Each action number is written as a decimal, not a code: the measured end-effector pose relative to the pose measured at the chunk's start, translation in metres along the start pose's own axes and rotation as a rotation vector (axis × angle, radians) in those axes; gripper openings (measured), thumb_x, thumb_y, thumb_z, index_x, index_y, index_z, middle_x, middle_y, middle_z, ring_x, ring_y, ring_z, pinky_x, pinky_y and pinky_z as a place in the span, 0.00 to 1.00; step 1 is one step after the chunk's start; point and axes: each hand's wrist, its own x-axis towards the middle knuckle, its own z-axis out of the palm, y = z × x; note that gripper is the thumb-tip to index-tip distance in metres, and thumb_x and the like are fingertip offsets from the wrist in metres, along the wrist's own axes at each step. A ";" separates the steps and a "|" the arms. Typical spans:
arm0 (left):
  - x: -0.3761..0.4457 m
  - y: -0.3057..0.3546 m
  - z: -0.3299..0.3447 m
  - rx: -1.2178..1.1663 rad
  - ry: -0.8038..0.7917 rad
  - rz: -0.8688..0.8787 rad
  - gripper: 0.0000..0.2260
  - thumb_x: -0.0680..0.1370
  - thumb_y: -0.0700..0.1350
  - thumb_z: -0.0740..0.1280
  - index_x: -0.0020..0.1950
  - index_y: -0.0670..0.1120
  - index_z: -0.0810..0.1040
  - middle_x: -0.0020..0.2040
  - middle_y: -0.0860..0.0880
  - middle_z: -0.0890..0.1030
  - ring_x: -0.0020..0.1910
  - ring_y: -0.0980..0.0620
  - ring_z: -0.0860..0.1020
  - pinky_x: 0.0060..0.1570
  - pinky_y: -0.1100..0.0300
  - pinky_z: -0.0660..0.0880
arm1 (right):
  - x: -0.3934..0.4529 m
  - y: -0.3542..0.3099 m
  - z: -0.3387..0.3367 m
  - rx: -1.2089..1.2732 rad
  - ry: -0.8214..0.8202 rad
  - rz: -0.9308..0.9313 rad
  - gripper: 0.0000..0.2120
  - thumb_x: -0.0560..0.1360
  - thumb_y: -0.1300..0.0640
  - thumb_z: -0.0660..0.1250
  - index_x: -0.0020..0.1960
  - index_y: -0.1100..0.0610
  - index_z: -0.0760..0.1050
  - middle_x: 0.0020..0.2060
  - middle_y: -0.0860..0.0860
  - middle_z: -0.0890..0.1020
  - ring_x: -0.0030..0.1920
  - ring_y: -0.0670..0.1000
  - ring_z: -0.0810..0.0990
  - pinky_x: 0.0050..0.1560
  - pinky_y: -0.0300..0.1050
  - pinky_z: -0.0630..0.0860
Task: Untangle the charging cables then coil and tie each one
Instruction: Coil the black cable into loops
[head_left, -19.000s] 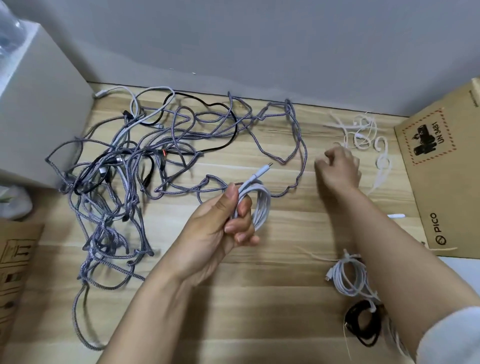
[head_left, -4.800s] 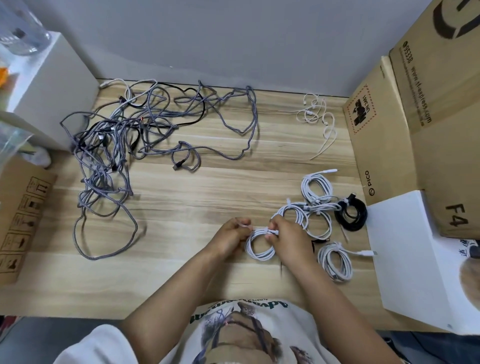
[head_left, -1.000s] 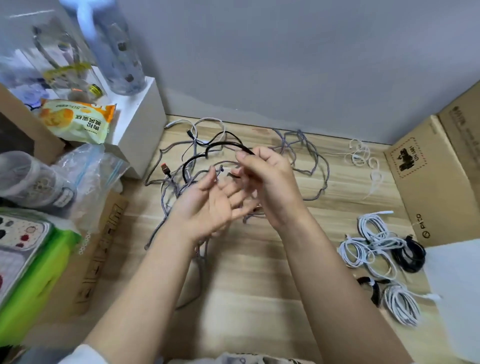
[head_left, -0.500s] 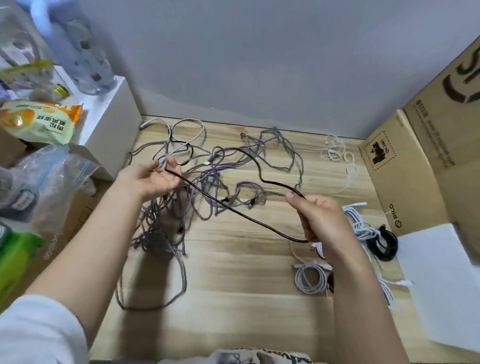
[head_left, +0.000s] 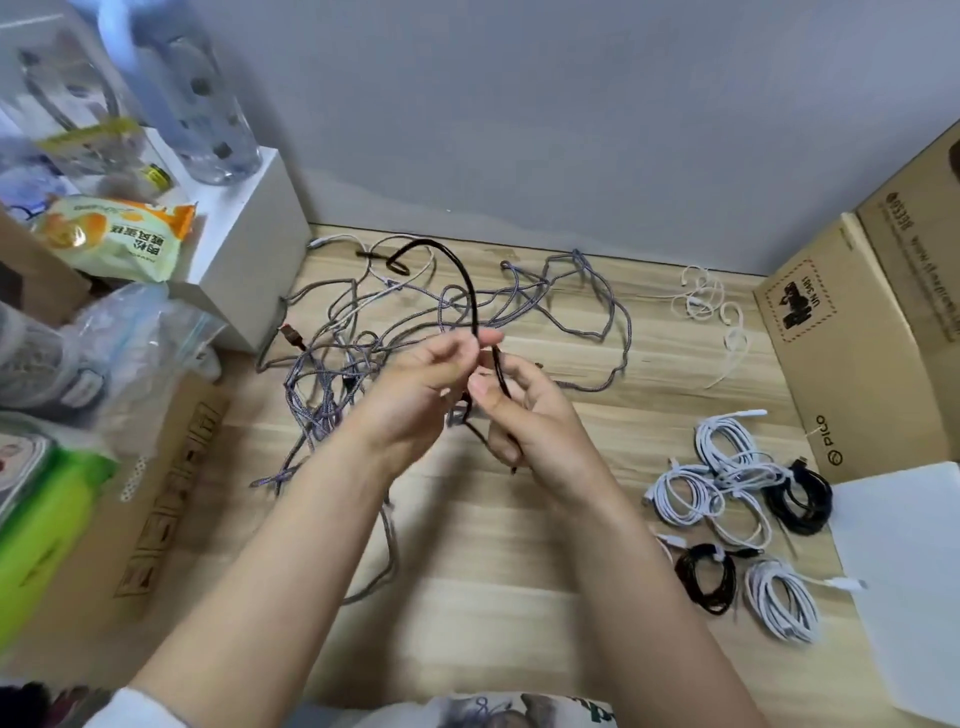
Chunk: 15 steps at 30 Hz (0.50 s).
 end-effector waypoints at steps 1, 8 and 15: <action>-0.004 -0.003 0.002 0.051 -0.005 0.018 0.08 0.78 0.37 0.59 0.47 0.43 0.77 0.34 0.53 0.80 0.31 0.60 0.76 0.36 0.68 0.72 | -0.001 0.000 0.000 0.005 -0.022 -0.002 0.08 0.77 0.63 0.62 0.55 0.53 0.71 0.32 0.49 0.72 0.19 0.39 0.60 0.19 0.30 0.56; -0.030 0.012 0.016 0.317 -0.064 0.054 0.05 0.74 0.41 0.67 0.43 0.48 0.82 0.40 0.49 0.81 0.39 0.56 0.77 0.40 0.69 0.70 | -0.015 -0.012 -0.022 -0.288 0.149 -0.186 0.11 0.77 0.55 0.64 0.37 0.53 0.77 0.31 0.41 0.81 0.32 0.41 0.74 0.32 0.32 0.69; -0.050 0.017 0.004 0.482 0.376 0.495 0.10 0.70 0.36 0.73 0.43 0.49 0.76 0.32 0.53 0.79 0.30 0.59 0.74 0.34 0.68 0.72 | -0.032 -0.036 -0.031 -0.578 0.290 -0.384 0.12 0.70 0.42 0.65 0.32 0.47 0.79 0.30 0.45 0.81 0.33 0.42 0.76 0.39 0.46 0.72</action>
